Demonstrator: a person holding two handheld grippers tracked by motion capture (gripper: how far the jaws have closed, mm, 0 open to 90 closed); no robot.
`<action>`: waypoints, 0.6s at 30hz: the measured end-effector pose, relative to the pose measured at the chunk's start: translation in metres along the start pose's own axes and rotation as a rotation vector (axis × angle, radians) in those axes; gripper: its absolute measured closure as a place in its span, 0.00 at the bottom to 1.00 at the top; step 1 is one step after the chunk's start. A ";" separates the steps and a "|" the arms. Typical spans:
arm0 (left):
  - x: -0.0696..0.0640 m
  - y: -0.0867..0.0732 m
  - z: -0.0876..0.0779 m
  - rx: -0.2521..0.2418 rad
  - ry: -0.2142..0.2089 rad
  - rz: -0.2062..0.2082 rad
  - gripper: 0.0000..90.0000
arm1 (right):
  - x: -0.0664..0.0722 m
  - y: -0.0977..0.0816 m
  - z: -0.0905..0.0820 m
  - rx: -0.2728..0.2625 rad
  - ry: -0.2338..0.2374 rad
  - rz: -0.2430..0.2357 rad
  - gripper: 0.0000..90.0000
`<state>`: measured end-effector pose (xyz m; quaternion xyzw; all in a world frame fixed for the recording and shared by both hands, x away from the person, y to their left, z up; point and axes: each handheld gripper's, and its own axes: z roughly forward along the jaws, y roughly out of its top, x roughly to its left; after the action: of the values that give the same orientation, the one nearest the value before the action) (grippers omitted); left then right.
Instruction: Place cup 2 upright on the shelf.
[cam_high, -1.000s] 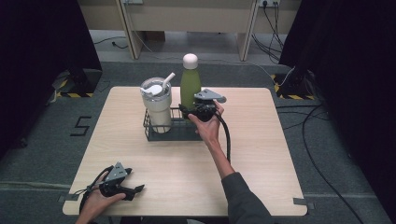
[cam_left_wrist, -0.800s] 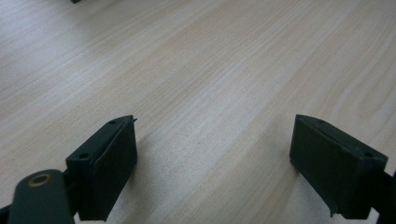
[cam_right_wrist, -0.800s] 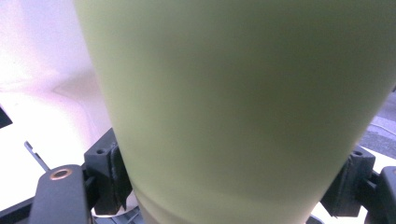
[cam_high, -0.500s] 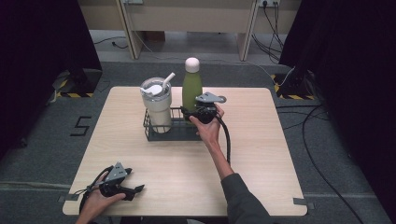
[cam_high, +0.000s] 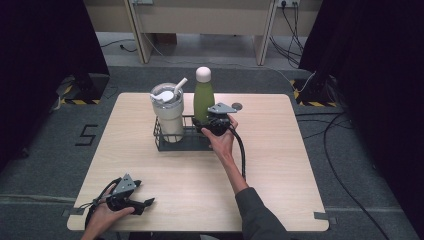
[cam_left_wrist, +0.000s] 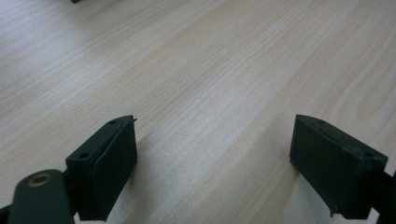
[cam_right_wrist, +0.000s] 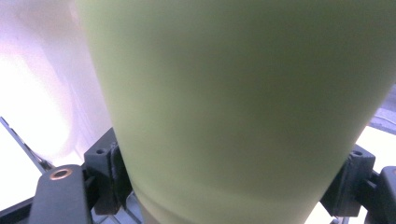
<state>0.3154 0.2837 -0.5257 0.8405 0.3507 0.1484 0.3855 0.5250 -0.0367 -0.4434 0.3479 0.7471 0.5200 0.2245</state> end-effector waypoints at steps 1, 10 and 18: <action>0.000 0.000 0.000 0.000 0.000 0.000 0.16 | 0.000 0.000 0.000 0.000 0.000 0.000 0.23; 0.000 0.000 0.000 0.000 0.000 0.000 0.16 | 0.002 -0.007 0.002 0.013 -0.004 -0.002 0.23; 0.000 0.000 0.000 0.000 0.000 0.001 0.16 | 0.003 -0.010 0.002 0.010 -0.004 -0.001 0.23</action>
<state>0.3154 0.2837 -0.5257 0.8405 0.3505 0.1488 0.3854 0.5221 -0.0354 -0.4536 0.3499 0.7493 0.5155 0.2247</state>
